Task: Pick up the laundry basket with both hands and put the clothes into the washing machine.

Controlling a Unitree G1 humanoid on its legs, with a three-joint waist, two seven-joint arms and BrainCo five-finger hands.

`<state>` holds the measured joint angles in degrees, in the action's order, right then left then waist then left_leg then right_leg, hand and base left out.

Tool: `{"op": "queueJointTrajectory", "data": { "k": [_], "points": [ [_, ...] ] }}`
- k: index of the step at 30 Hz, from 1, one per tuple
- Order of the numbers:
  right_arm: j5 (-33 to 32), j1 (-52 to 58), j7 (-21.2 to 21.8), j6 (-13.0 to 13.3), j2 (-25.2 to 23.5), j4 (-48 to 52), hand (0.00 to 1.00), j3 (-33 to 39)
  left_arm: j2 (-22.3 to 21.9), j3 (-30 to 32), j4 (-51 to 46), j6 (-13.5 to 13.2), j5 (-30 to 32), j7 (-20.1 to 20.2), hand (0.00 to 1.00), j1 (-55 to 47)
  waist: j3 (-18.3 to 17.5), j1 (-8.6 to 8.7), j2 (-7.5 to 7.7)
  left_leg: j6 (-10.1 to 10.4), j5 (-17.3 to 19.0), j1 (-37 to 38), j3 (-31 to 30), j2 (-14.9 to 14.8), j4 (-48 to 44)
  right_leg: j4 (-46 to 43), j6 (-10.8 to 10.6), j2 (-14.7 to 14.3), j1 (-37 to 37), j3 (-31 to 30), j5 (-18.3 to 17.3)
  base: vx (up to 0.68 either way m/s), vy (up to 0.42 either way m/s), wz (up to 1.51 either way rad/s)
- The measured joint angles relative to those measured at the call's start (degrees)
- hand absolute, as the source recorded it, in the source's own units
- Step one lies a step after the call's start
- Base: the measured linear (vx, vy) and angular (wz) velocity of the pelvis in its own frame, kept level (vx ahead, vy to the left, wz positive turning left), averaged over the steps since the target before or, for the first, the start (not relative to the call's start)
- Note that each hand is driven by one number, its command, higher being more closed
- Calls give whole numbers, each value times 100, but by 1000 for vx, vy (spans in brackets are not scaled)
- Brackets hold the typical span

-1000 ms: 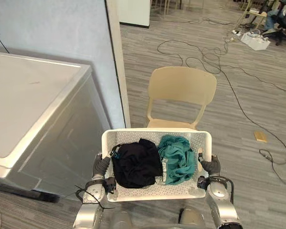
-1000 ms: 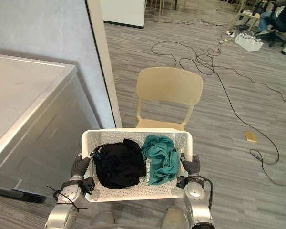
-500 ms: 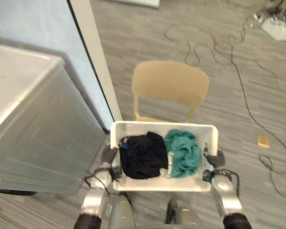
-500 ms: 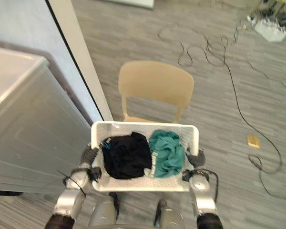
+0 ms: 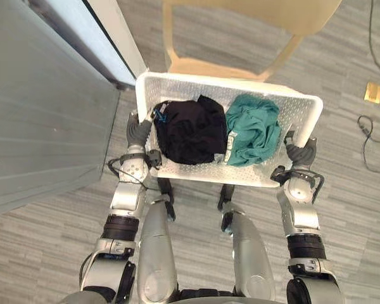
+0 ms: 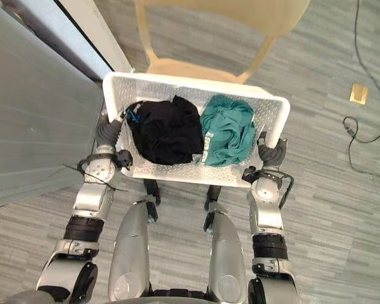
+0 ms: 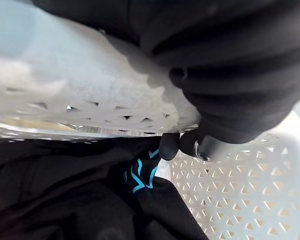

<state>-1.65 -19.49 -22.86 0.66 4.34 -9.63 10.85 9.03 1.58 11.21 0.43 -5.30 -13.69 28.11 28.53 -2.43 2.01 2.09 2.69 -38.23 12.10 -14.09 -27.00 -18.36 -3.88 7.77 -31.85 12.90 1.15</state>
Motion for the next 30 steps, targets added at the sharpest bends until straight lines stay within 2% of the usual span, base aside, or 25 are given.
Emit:
{"op": "queueJointTrajectory", "data": {
  "k": [5,9,15,19,23,26,30],
  "points": [
    [-2,71,13,-79,-118,186,0,79,-371,374,9,-21,39,-9,0,118,3,-7,-1,2,3,-8,-13,-12,5,-35,22,7,0,59,-25,24,-29,2],
    [-222,236,-3,-83,-195,224,0,229,-548,491,30,-86,-188,-45,0,195,4,0,0,3,5,-34,-44,-13,8,-47,34,15,5,108,-55,11,-14,5],
    [-818,534,-42,291,-459,437,0,84,-700,590,36,-291,-661,-375,0,188,4,-9,0,6,6,-34,-23,-32,11,-47,40,10,7,118,-65,0,0,0],
    [-1222,584,72,534,-528,437,0,-51,-729,502,25,-368,-760,-406,0,183,4,-4,1,10,10,-35,8,-33,8,-48,40,16,14,120,-65,0,0,0],
    [-1477,653,188,760,-528,436,0,-141,-791,479,-263,-729,-746,-542,0,358,4,12,1,16,14,-35,41,-69,10,-57,41,3,13,117,-65,0,-8,-1],
    [-1476,652,199,767,-522,435,0,-151,-749,356,-261,-715,-740,-516,0,511,3,13,2,14,11,-34,45,-69,16,-63,41,5,13,118,-64,0,0,0],
    [-1474,647,265,766,-513,432,0,-188,-759,45,-211,-570,-330,-533,0,727,3,34,3,38,-19,-22,49,-11,124,-54,41,47,-1,135,-65,22,-15,6]
  ]
}}
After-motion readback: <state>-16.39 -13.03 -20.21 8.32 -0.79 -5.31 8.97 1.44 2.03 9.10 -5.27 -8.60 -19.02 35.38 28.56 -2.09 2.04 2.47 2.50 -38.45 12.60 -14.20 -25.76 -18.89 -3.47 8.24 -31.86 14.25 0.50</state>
